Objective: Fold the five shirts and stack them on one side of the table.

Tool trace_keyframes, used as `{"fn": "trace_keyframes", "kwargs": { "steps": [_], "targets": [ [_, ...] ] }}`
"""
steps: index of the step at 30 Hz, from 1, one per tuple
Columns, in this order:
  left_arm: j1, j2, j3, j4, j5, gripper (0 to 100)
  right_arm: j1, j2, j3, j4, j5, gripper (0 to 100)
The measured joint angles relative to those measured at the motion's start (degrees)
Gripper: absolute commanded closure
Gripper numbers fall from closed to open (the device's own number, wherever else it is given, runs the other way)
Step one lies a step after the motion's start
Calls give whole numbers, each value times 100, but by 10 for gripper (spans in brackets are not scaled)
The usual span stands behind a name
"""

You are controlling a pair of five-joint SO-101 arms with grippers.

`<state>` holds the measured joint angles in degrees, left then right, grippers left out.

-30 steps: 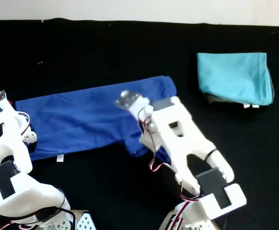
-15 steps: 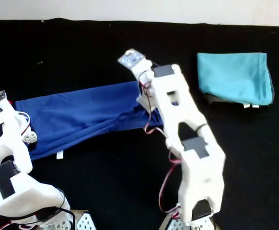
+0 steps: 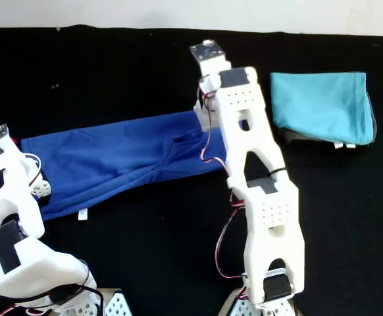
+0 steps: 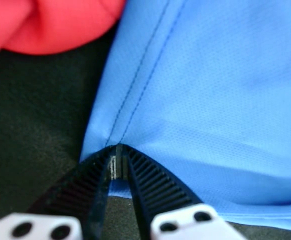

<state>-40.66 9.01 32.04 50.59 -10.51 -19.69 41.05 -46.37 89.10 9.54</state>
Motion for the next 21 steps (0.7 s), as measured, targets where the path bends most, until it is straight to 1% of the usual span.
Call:
{"fn": "trace_keyframes", "kwargs": {
  "steps": [2, 5, 7, 9, 13, 18, 21],
  "targets": [
    [0, 0, 0, 0, 0, 992, -18, 0, -167, 404, 0, 824],
    [0, 0, 0, 0, 0, 992, -246, 0, -255, 923, 343, 922],
    [0, 0, 0, 0, 0, 992, -501, 0, -237, 1055, 633, 976],
    [0, 0, 0, 0, 0, 992, -703, 9, -132, 1020, 738, 994],
    [0, 0, 0, 0, 0, 992, -914, 35, 202, 299, 774, 992],
    [0, 0, 0, 0, 0, 992, -932, 35, 589, -941, 730, 992],
    [0, 0, 0, 0, 0, 991, -932, 35, 835, -1389, 712, 992]
  ]
}}
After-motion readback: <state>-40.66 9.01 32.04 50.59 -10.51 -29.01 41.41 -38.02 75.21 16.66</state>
